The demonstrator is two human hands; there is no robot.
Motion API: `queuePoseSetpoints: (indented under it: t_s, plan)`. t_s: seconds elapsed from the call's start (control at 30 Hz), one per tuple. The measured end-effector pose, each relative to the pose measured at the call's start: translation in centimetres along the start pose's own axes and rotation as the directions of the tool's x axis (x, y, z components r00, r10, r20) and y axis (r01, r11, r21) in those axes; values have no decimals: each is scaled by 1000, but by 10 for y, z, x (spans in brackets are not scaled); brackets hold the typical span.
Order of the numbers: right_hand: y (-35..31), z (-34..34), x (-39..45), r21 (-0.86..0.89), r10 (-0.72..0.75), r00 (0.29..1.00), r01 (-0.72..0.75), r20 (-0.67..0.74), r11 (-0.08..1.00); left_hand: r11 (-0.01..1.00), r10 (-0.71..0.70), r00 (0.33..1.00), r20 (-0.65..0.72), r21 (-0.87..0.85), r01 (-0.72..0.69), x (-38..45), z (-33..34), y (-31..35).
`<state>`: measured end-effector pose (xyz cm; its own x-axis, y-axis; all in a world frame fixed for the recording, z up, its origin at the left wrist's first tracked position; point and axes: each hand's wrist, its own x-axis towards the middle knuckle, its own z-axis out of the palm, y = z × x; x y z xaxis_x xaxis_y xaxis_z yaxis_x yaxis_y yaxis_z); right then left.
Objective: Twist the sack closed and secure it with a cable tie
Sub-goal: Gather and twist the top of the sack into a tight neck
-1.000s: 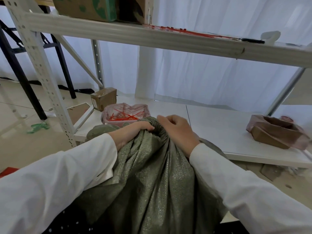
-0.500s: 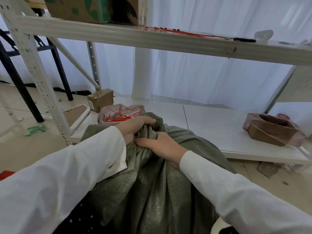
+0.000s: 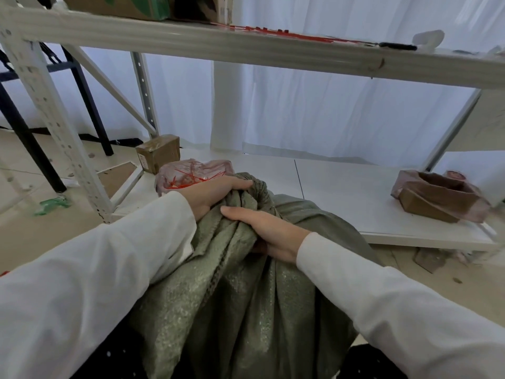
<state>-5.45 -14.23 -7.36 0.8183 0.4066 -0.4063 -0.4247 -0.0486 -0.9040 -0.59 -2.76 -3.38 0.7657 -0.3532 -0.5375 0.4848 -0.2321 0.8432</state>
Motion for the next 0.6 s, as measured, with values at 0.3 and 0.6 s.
queuePoseSetpoints:
  t_s: [0.3, 0.6]
  plan:
    - [12, 13, -6, 85, -298, 953, 294, 44, 952, 994, -10, 1000, 5, -109, 10, 6, -12, 2]
    - [2, 7, 4, 18, 55, 997, -54, -57, 998, 997, 19, 1000, 11, -79, -18, 2, -2, 3]
